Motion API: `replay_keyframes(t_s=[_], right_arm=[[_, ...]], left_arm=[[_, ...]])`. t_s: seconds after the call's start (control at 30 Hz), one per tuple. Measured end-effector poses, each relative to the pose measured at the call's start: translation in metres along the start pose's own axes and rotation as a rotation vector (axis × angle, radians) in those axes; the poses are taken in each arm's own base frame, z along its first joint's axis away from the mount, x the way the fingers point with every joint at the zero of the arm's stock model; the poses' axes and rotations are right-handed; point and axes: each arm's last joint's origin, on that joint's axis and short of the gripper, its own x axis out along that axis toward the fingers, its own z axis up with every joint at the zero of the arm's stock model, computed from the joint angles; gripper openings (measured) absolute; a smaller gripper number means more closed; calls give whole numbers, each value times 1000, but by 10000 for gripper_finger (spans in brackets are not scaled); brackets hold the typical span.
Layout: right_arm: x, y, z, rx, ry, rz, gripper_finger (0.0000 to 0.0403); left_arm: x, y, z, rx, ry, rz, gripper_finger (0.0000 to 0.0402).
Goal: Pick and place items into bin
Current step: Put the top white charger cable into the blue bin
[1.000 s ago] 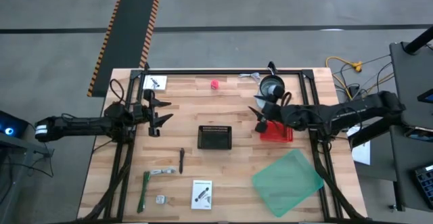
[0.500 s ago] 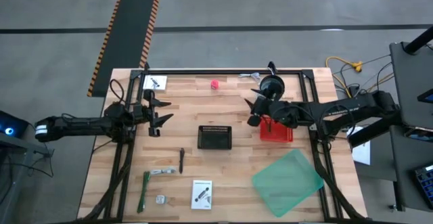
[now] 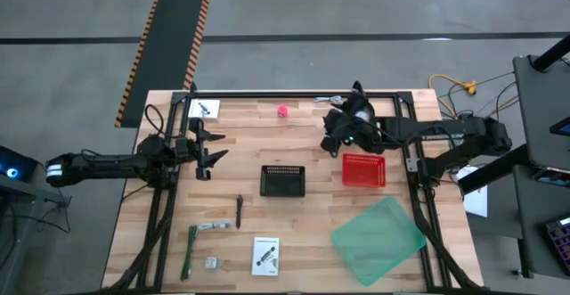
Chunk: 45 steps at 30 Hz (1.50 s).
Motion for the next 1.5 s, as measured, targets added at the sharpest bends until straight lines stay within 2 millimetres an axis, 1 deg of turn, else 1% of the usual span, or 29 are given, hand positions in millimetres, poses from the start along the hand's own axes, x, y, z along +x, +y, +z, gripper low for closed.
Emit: replay_keyframes(t_s=[0.17,0.33,0.57,0.7,0.93,1.03,1.2,1.5], right_arm=[[18,3,14,-46,77,26,205],[41,9,19,-130,197,27,206],[71,18,20,-218,340,20,206],[83,17,22,-195,372,4,206],[89,2,30,-102,366,-31,206],[92,-8,30,-68,371,-4,206],[106,-27,28,24,395,108,205],[128,-67,20,82,408,53,205]], left_arm=[[0,0,0,0,-1,1,192],[0,0,-1,0,4,0,192],[0,0,-1,-1,7,0,192],[0,0,-1,-1,7,0,192],[0,0,-2,-1,9,0,192],[0,0,-1,-1,8,0,192],[0,0,-1,-1,8,0,192],[0,0,-1,-1,7,0,192]])
